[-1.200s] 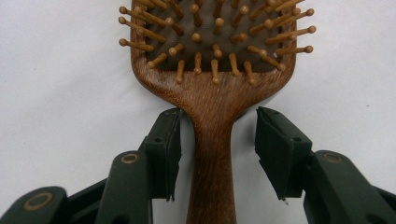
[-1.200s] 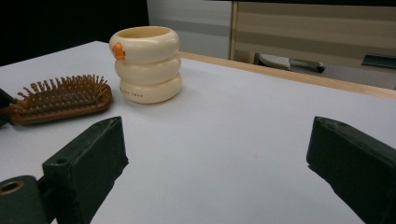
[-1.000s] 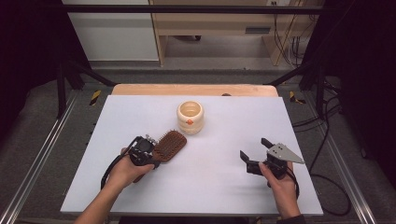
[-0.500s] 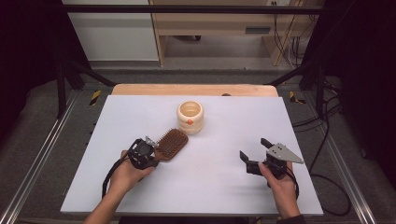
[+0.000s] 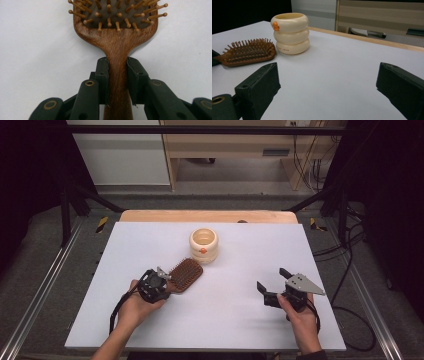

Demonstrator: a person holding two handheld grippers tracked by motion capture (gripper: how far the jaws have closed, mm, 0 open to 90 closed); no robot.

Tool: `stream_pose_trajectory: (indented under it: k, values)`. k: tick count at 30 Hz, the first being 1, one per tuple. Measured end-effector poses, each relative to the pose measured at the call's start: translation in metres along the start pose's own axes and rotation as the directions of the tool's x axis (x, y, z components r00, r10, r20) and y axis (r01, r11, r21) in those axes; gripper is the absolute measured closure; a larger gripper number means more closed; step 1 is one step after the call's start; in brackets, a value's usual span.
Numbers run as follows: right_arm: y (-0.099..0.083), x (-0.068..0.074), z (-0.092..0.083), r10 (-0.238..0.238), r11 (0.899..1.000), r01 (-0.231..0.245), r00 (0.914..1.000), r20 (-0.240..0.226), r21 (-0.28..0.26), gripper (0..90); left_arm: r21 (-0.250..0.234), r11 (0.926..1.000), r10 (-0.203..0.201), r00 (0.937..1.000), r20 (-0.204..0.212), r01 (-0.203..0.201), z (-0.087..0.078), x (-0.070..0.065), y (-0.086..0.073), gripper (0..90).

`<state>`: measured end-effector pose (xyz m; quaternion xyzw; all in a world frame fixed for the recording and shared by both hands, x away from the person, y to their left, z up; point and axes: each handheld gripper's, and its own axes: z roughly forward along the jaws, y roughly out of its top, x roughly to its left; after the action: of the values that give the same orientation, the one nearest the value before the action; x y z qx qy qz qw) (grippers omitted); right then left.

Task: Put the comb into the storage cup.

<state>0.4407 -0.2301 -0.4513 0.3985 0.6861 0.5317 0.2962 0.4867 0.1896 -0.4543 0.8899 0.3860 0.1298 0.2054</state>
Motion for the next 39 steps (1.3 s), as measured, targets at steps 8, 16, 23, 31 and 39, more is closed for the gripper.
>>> stream_pose_trajectory:
  k: [8, 16, 23, 31, 39]
  values:
    - [0.000, 0.000, 0.000, 0.000, 1.000, 0.000, 1.0000, 0.000, -0.002, 5.0, -0.021, 0.9995, 0.022, 0.9994, -0.027, -0.022, -0.001, -0.002, -0.002, 72.2]
    - [0.000, 0.000, 0.000, 0.000, 1.000, 0.000, 1.0000, -0.001, -0.001, 5.0, -0.043, 0.9982, 0.040, 0.9981, -0.047, -0.042, -0.003, -0.004, -0.006, 72.2]
    - [0.000, 0.000, 0.000, -0.001, 1.000, 0.001, 1.0000, -0.001, -0.001, 5.0, -0.069, 0.9973, 0.024, 0.9994, -0.026, -0.026, -0.004, -0.001, -0.010, 72.1]
    - [0.000, 0.001, 0.001, -0.001, 1.000, 0.001, 1.0000, -0.002, 0.002, 5.0, -0.020, 0.9995, 0.025, 0.9997, -0.004, -0.025, -0.005, 0.004, -0.003, 72.0]
    - [0.000, 0.000, 0.001, 0.000, 1.000, 0.000, 1.0000, -0.002, 0.001, 5.0, 0.049, 0.9988, 0.006, 0.9994, 0.035, -0.008, -0.001, 0.008, 0.004, 72.1]
